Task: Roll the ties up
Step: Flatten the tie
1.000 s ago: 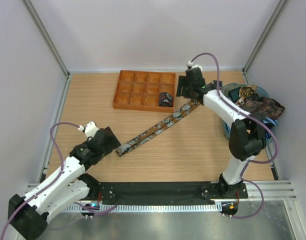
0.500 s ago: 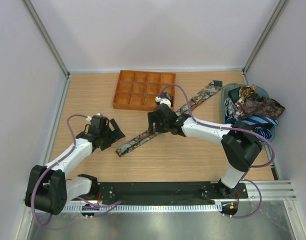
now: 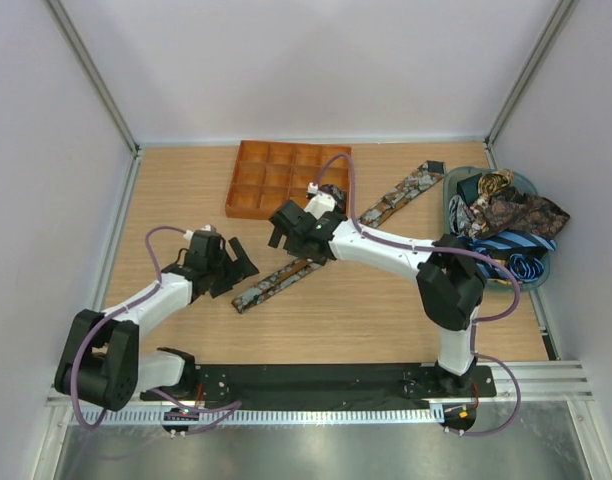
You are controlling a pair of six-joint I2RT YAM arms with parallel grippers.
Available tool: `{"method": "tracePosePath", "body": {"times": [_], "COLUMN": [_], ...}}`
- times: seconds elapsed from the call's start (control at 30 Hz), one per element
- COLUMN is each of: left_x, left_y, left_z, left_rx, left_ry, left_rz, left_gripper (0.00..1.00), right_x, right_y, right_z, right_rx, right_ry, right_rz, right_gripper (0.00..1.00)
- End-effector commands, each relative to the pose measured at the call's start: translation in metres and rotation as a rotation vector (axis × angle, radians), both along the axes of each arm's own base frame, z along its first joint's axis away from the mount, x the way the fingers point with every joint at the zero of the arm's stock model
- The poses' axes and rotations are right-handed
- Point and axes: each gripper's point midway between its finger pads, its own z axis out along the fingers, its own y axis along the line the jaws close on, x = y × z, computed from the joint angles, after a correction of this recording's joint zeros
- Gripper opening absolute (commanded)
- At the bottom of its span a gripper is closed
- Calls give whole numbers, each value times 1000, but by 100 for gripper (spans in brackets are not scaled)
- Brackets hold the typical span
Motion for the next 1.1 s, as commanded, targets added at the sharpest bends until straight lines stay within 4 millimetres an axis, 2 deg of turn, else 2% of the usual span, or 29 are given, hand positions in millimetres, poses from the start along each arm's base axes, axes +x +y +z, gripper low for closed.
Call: {"method": "tracePosePath", "body": {"times": [0.0,0.13,0.3,0.43,0.53,0.73,0.93,1.07], "left_x": [5,3,-4,-14,-18,-23,-24,-19], "left_y": [-7,-14,-26,-32,-35,-45,-40,-34], "left_z": [-1,-7,-17,-24,-25,-20,-13,10], "left_rx": [-13,-25,-40,-33,-38,-50,-39,-36], "left_ry": [-37,-26,-1,18,10,-30,-69,-165], "left_rz": [-47,-80,-139,-180,-204,-275,-249,-213], "left_gripper": [88,86,82,78,75,71,71,71], "right_x": [-5,-9,-14,-15,-14,-11,-18,-28], "right_y": [-15,-18,-22,-15,-11,-8,-17,-27], "right_z": [-5,-8,-22,-42,-45,-60,-76,-90], "right_rx": [-29,-19,-23,-38,-40,-64,-105,-129], "right_ry": [60,87,137,193,211,242,277,315], "right_rz": [-134,-195,-283,-311,-340,-383,-426,-449], "right_gripper": [100,100,100,100,100,98,92,83]}}
